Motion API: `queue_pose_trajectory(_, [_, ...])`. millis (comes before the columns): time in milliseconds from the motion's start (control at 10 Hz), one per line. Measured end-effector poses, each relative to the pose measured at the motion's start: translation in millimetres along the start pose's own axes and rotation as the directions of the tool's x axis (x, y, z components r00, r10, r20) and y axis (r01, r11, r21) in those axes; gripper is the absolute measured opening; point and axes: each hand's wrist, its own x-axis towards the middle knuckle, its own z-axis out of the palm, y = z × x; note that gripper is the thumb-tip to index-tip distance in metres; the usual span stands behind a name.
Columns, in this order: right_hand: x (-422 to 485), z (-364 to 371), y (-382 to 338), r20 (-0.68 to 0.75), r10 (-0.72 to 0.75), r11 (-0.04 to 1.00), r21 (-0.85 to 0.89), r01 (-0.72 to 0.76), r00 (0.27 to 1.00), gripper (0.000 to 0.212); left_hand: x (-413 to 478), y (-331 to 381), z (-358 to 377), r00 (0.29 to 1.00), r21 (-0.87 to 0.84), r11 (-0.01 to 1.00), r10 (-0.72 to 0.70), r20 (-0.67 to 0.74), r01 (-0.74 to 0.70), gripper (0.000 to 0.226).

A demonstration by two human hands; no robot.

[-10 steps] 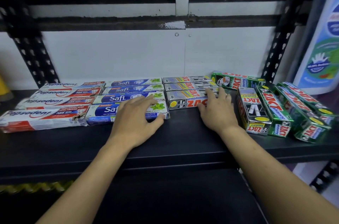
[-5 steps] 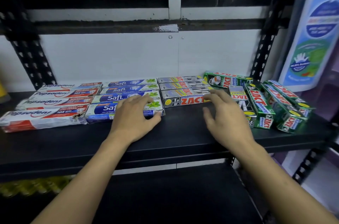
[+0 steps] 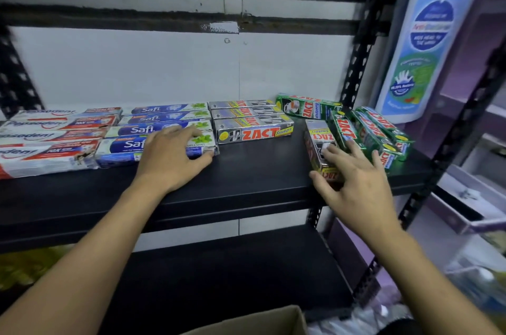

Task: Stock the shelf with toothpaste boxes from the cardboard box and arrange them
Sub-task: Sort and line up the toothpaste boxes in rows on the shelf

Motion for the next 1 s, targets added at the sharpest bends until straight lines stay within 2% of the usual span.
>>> queue_pose_trajectory(100, [-16, -10, 2, -0.108, -0.008, 0.986, 0.162, 0.025, 0.994, 0.040, 0, -2, 1, 1.000, -0.004, 1.000, -0.007, 0.011, 0.007, 0.049])
queue_pose_trajectory(200, [-28, -23, 7, -0.126, -0.005, 0.954, 0.296, 0.042, 0.992, 0.031, 0, -2, 1, 1.000, -0.001, 1.000, -0.012, 0.021, 0.012, 0.050])
queue_pose_trajectory(300, [-36, -33, 17, -0.049, 0.007, 0.900, 0.437, 0.015, 0.999, 0.027, -1, -1, 1, 1.000, 0.011, 1.000, -0.009, 0.019, 0.009, 0.049])
queue_pose_trajectory(400, [-35, -41, 23, 0.015, -0.017, 0.886, 0.463, 0.008, 1.000, 0.029, 0, 1, 0, 1.000, 0.014, 1.000, -0.015, 0.023, 0.014, 0.049])
queue_pose_trajectory(600, [-18, -41, 22, 0.043, -0.077, 0.944, 0.325, 0.059, 0.996, 0.034, 0, 2, -1, 0.999, 0.014, 1.000, -0.021, 0.030, 0.020, 0.050])
queue_pose_trajectory(700, [-11, -32, 20, -0.019, -0.124, 0.959, 0.256, 0.124, 0.992, 0.035, -1, 3, -3, 0.999, 0.007, 1.000, -0.028, 0.036, 0.028, 0.050])
queue_pose_trajectory(900, [4, -22, -2, 0.091, 0.002, 0.995, 0.097, -0.010, 0.996, 0.033, -3, 7, -6, 0.999, -0.004, 0.999, -0.035, 0.035, 0.035, 0.051])
queue_pose_trajectory(1000, [6, -21, -20, 0.084, -0.009, 1.000, -0.002, 0.009, 0.996, 0.051, -3, 7, -6, 0.999, -0.006, 0.999, -0.037, 0.034, 0.037, 0.051])
